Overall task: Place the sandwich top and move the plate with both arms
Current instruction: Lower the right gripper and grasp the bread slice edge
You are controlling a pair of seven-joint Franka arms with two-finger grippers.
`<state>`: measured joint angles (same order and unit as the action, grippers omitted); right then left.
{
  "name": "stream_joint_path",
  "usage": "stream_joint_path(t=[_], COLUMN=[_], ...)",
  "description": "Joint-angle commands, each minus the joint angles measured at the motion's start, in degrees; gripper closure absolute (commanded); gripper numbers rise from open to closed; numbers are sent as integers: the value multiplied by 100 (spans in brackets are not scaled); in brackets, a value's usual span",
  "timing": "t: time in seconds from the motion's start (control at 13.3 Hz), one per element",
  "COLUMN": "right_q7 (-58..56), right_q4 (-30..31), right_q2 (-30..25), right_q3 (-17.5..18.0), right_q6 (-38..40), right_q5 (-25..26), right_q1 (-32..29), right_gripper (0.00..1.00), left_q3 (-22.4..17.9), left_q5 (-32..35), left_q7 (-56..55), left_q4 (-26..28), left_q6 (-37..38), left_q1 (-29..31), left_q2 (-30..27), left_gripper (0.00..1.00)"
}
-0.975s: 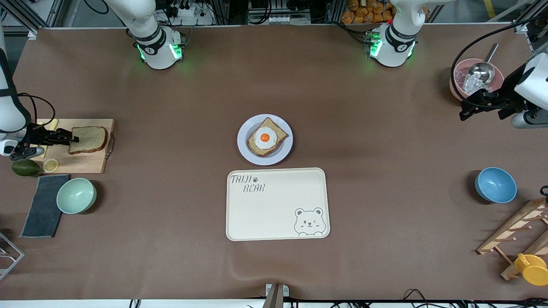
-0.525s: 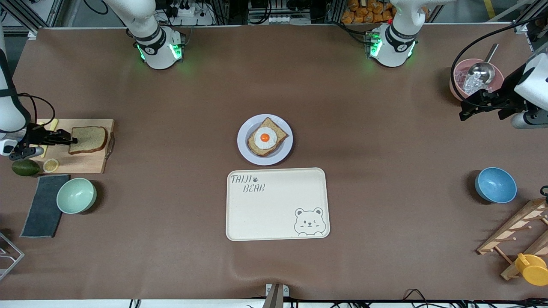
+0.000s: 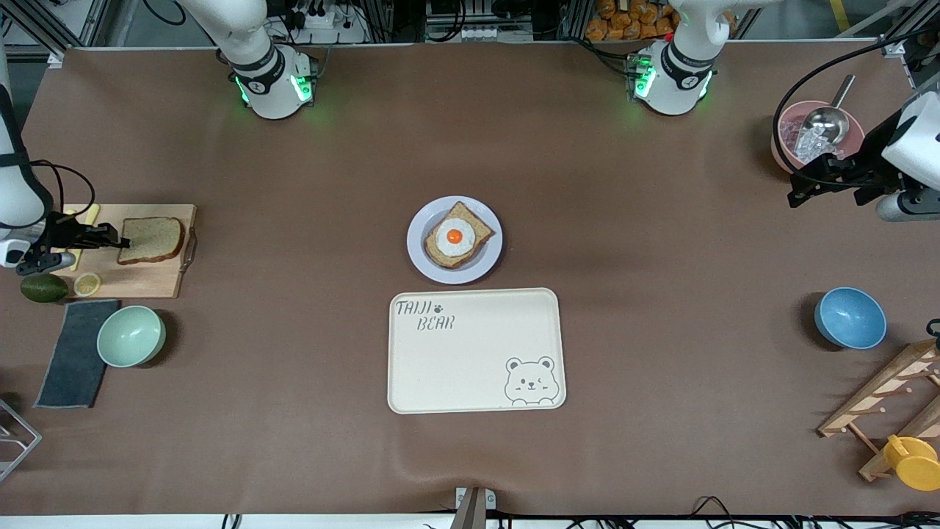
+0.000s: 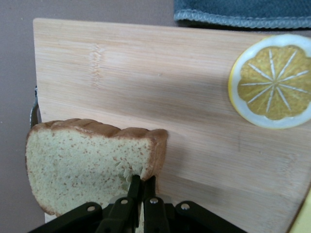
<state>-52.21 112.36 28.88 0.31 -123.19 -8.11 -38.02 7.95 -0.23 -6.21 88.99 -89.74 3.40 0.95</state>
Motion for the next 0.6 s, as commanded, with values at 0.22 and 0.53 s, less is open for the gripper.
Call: stream_joint_path(t=[0.22,0.53], right_q7=[-105,-17], right_q4=[-56,-653], right_q2=[-119,-128], right_q3=[127,136], right_q6=[119,988], right_q5=[-77,-86], right_q1=[-48,75], right_gripper=[100,100], left_q3=[13,13], left_q5=[-118,-118], left_q7=[-38,-38], left_q4=[22,22], left_q6=[-44,-44], left_q1=[47,47], left_q2=[-25,-25], left_gripper=[0,0])
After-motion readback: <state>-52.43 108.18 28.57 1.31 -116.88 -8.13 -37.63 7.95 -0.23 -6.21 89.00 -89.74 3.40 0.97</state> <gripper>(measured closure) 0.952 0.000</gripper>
